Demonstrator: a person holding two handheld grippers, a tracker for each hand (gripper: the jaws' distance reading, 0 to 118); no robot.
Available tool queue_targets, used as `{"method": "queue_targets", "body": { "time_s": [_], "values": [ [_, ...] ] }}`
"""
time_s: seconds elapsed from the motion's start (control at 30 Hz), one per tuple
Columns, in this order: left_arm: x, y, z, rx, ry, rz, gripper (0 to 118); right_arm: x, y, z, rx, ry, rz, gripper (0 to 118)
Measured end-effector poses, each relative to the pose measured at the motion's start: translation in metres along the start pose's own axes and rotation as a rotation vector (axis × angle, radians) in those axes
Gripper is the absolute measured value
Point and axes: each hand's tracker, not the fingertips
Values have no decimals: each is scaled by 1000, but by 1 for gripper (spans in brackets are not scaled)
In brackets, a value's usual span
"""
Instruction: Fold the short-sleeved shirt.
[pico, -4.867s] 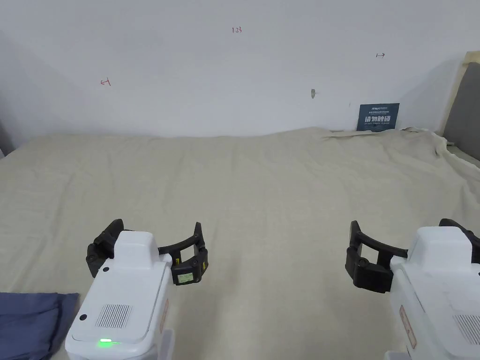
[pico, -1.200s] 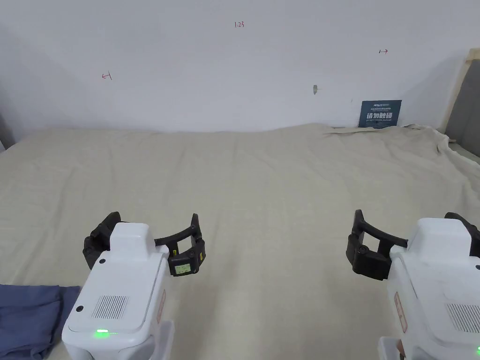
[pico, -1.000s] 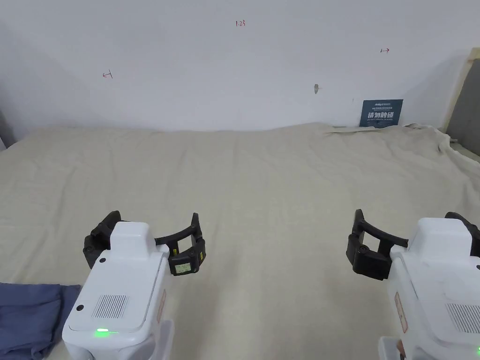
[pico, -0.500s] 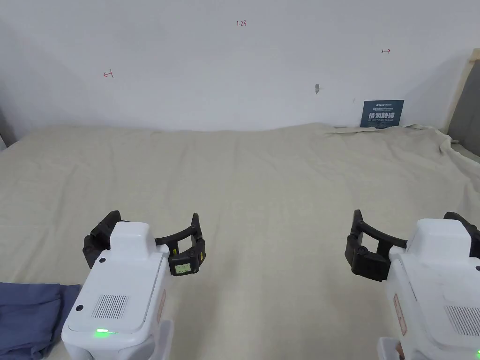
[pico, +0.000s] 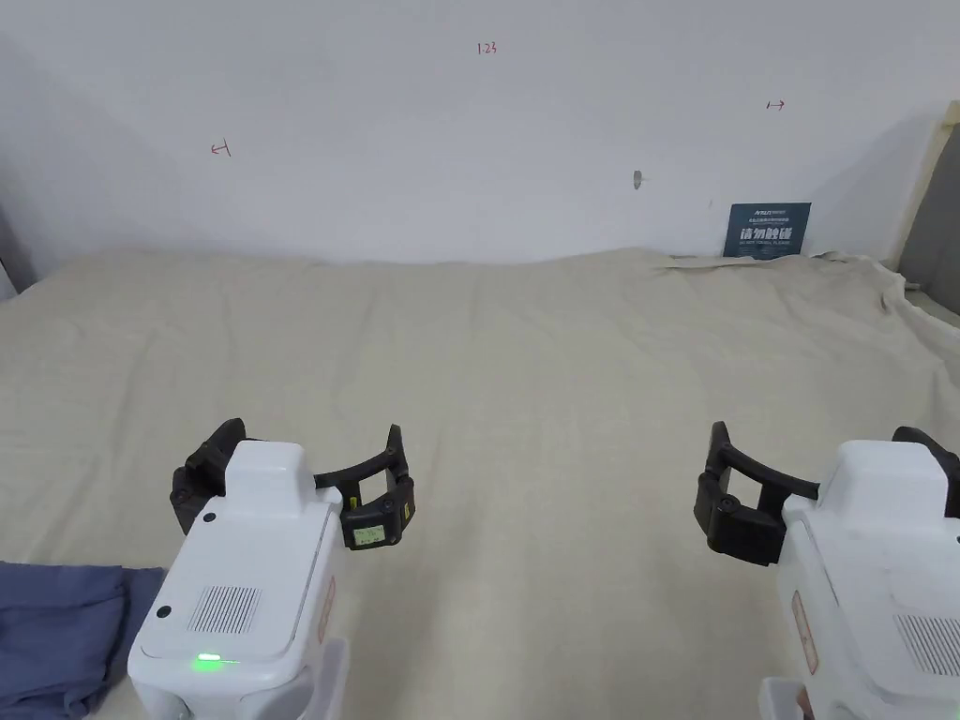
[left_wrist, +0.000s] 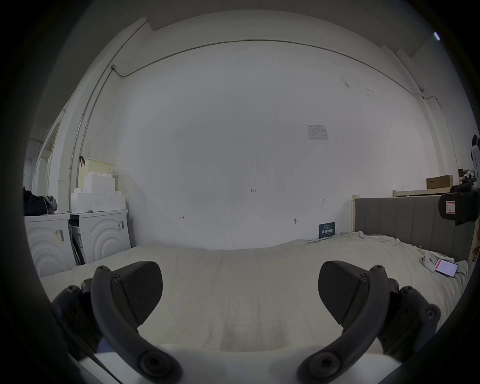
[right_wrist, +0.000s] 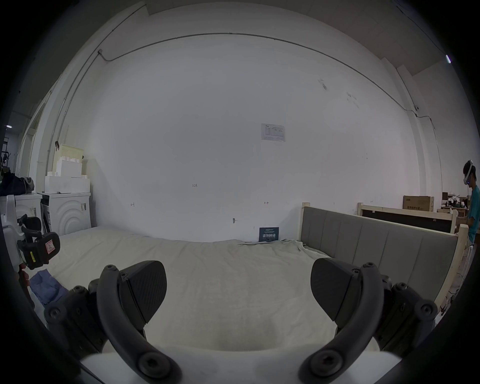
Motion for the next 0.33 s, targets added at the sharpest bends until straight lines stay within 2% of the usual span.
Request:
{"method": "queue_targets", "body": {
  "time_s": [0.33],
  "values": [
    [0,0,0,2,-2,-4,118,0,0,1,-2,7,4,111]
  ]
}}
